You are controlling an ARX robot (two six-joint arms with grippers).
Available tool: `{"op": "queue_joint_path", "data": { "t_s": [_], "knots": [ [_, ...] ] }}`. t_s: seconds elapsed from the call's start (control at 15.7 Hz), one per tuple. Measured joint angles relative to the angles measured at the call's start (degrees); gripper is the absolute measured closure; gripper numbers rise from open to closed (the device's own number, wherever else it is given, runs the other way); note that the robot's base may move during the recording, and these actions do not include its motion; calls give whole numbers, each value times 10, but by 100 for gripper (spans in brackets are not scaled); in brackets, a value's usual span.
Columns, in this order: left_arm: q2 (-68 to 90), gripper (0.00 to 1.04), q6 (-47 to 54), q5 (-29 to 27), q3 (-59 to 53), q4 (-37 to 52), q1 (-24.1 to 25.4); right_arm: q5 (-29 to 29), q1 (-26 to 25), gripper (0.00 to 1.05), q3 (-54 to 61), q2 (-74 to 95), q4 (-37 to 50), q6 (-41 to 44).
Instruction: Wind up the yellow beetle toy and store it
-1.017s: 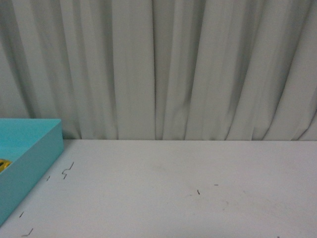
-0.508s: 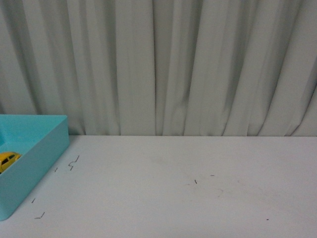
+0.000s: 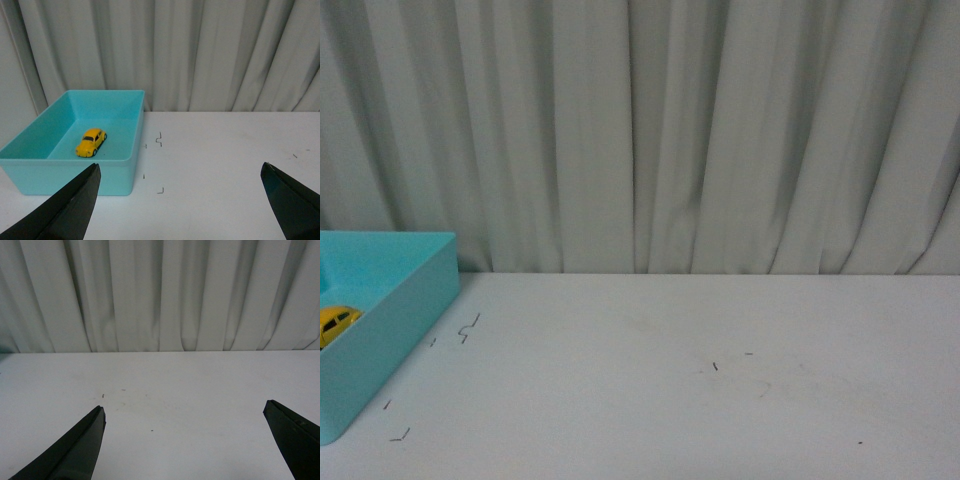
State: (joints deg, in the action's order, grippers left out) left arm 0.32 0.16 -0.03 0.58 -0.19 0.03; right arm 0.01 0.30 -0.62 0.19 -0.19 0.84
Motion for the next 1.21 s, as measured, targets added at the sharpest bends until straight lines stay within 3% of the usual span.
{"op": "queue_joint_path", "data": {
  "t_s": [1.21],
  "knots": [
    [0,7,0,0,0,0,0,0,0,7,0,0,0,0]
  ]
}}
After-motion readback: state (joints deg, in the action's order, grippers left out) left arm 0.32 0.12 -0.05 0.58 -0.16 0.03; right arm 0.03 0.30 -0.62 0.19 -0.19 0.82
